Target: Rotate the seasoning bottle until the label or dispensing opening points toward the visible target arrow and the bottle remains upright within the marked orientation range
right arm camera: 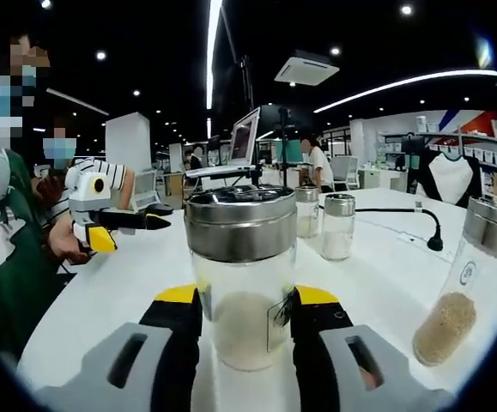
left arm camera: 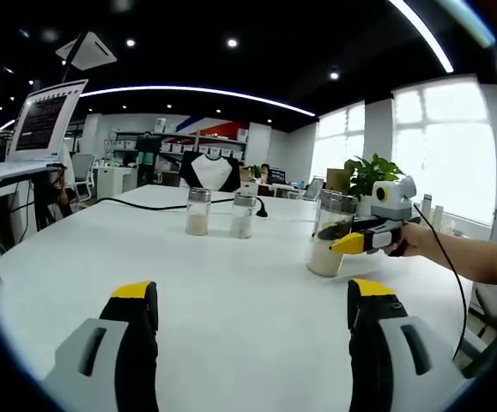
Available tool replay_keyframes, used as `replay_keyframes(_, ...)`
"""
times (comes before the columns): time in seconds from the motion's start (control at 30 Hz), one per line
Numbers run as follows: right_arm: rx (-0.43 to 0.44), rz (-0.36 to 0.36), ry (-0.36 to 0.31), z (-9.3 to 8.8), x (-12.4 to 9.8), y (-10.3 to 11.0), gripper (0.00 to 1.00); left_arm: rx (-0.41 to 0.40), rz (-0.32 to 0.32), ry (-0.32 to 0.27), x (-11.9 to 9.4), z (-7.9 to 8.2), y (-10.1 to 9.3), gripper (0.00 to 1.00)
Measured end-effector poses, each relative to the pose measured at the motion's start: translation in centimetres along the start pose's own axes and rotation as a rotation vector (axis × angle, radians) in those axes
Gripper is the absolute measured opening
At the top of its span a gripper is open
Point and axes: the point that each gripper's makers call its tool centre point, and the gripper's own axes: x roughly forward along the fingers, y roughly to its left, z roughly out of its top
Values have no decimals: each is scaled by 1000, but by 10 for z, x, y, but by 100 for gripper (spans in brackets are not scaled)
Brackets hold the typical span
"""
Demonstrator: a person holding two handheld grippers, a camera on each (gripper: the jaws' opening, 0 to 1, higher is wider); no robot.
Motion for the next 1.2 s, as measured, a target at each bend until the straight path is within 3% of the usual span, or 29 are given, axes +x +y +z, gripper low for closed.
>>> replay_keyframes(0.53, 19, -55, 3, 0, 0, -2, 39, -2, -3, 0, 1, 0, -1, 96)
replay_keyframes(1.2, 55, -175, 1, -1, 1, -6, 39, -1, -4, -6, -1, 2, -1, 96)
